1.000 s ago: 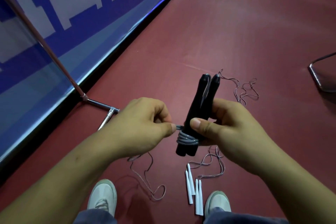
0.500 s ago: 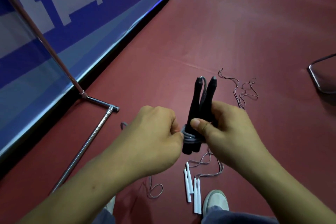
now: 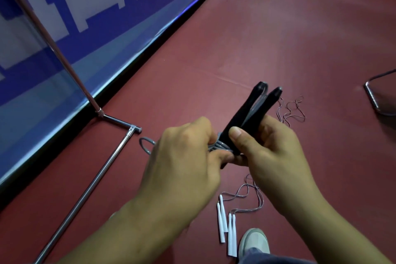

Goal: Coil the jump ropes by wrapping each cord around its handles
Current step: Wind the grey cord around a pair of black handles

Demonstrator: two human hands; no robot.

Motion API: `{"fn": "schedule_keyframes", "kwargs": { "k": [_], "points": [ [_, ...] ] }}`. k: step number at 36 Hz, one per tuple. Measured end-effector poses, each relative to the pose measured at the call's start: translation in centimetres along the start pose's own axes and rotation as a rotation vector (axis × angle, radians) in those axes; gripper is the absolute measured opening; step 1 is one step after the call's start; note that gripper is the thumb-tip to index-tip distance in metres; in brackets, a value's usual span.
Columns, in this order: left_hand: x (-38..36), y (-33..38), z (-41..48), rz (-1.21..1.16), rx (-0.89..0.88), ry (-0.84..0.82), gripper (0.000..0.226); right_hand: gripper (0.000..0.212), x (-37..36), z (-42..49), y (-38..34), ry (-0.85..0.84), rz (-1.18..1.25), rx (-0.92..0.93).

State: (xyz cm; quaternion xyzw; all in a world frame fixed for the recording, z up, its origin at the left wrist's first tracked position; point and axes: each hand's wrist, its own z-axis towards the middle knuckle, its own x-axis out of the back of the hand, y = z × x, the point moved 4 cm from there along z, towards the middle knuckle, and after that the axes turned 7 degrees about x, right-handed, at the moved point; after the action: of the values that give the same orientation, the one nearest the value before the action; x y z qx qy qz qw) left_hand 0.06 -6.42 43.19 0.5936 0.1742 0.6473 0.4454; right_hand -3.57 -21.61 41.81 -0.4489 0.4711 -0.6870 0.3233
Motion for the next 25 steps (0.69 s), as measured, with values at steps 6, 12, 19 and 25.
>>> {"fn": "schedule_keyframes", "kwargs": {
  "k": [6,12,19,25],
  "points": [
    [0.2,0.2,-0.1,0.059,-0.011,0.012,0.03,0.021,-0.6,-0.2,0.7,-0.054,-0.009,-0.023],
    [-0.1,-0.1,-0.2,0.065,-0.026,0.011,0.033,0.034,-0.9,-0.2,1.4,-0.1,0.006,-0.102],
    [0.6,0.0,0.4,0.052,-0.068,-0.004,0.032,0.012,-0.8,-0.3,0.8,-0.102,0.211,-0.2],
    [-0.2,0.7,-0.6,0.1,-0.123,-0.079,0.038,0.028,-0.3,0.0,1.1,-0.041,-0.02,-0.108]
  ]
}}
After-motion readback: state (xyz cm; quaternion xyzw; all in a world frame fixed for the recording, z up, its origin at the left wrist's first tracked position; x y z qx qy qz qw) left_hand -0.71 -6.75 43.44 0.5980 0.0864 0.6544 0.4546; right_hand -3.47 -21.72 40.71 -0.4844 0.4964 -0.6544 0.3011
